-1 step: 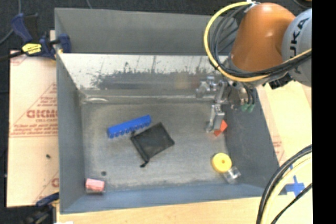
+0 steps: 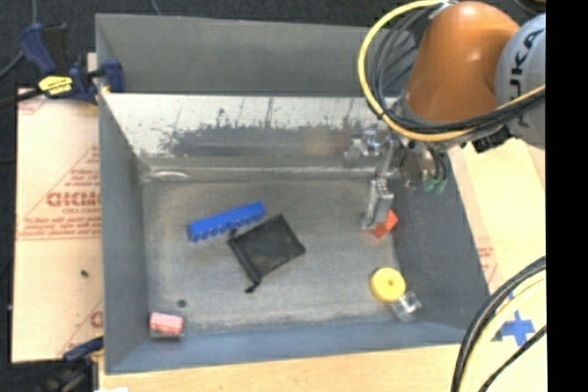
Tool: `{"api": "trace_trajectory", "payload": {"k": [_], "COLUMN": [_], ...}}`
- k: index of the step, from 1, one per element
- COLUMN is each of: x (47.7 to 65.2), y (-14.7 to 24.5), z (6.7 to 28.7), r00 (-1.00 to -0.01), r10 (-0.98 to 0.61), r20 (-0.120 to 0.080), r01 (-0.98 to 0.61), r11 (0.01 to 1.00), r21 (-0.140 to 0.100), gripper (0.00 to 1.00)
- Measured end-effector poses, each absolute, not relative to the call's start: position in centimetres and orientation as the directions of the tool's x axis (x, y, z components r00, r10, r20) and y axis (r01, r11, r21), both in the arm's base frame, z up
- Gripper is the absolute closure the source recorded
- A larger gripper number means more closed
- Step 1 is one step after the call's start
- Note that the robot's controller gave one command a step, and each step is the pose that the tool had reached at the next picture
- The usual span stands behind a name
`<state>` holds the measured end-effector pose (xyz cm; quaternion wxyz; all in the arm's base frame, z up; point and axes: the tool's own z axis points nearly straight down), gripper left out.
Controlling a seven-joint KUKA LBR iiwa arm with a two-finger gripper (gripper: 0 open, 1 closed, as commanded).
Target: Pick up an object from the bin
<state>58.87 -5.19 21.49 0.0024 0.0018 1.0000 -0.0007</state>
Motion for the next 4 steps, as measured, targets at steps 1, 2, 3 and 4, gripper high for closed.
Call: {"api": "trace_trajectory", "payload": {"k": [1,2,3,4], "x": [60.2,62.2,61.5,61.2], "y": [2.9,2.3,3.0,5.3], "z": [14.0,13.7,10.8,8.6], "r00": [-0.999,-0.998,-0.963,-0.942], "r10": [0.037,0.057,-0.271,-0.336], "r20": [-0.002,-0.011,-0.009,-0.01], "r01": [0.037,0.057,-0.271,-0.336], "r11": [0.999,0.998,0.963,0.942], "r21": [0.001,0.0,-0.003,-0.003], "gripper": [0.0,0.0,0.0,0.0]}}
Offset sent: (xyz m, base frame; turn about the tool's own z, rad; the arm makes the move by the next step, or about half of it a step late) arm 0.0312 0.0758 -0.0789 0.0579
